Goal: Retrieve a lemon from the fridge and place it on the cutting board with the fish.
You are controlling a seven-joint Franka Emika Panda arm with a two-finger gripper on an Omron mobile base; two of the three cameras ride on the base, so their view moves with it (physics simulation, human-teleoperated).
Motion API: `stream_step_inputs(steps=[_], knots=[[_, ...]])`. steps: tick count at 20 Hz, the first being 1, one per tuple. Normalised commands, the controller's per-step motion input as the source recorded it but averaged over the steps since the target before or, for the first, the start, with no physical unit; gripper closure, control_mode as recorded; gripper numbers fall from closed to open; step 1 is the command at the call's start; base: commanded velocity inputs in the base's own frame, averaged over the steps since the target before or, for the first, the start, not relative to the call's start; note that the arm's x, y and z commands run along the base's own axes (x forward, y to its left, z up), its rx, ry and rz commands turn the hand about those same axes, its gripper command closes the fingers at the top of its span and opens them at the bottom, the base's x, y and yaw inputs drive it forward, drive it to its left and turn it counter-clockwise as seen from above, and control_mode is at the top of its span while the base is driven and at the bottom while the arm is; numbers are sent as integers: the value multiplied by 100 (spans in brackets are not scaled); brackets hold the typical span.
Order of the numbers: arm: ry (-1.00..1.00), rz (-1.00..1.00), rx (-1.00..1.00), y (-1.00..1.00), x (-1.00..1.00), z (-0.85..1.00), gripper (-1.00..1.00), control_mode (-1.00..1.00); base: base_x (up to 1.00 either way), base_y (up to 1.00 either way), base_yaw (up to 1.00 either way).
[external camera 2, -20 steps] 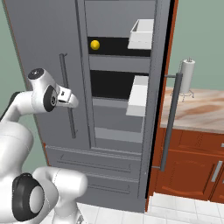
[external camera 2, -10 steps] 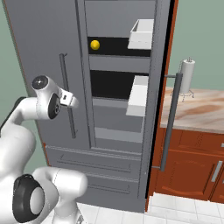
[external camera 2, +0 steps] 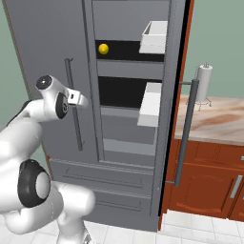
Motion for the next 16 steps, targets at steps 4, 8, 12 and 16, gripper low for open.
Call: stream_step_inputs(steps=[4,8,12,16], knots=[[6,0,-11,0,51,10,-100,-100,0,0,0],[0,1,-4,0,41,0,-100,-100,0,0,0],[-5,2,0,3,34,0,-100,-100,0,0,0],[-14,1,0,3,29,-1,-100,-100,0,0,0]])
